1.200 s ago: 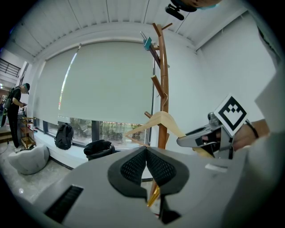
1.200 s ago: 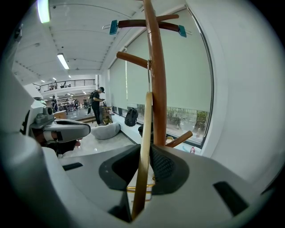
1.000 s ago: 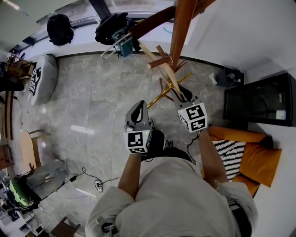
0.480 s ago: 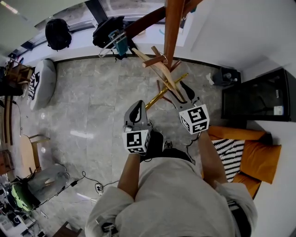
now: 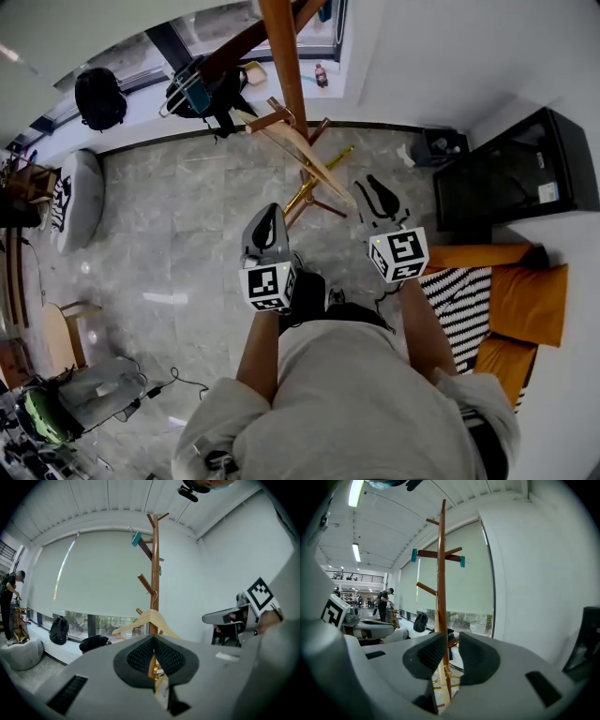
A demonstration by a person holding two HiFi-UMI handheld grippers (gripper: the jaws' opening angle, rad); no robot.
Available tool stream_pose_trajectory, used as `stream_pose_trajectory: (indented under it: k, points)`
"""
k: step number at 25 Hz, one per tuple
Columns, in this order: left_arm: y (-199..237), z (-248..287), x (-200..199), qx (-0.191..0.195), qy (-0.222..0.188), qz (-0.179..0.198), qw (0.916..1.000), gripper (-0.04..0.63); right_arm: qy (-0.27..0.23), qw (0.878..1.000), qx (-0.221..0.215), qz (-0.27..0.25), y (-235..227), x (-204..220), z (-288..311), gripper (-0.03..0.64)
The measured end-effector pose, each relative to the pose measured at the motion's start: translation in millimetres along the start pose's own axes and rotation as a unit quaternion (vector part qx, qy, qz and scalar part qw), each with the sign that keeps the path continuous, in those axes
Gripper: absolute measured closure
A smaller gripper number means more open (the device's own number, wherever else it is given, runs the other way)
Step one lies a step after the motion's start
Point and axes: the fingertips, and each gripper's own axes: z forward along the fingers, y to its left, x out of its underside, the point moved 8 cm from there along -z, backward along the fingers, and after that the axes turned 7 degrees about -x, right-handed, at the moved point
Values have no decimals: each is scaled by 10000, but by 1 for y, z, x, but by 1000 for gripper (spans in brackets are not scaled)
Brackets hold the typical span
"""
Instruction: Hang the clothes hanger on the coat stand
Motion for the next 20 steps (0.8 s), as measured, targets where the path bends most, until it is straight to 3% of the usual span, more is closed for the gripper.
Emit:
stream_pose_trajectory:
  k: [2, 3, 9, 20]
  points:
    - [-11, -5, -1, 51, -35, 30, 10000, 586, -117, 9998, 180, 8, -2, 3, -20, 606]
    - [-16, -8, -1, 76, -49, 43, 9999, 586, -152, 9996, 217, -6, -2, 5, -28, 612]
    - [-39, -26, -6, 165, -141, 153, 9996, 586, -466, 9980, 417, 43, -2, 5, -67, 612]
    - [-49, -78, -24, -81, -415, 208, 9989, 586, -764, 9958, 448, -226, 20, -9, -114, 612]
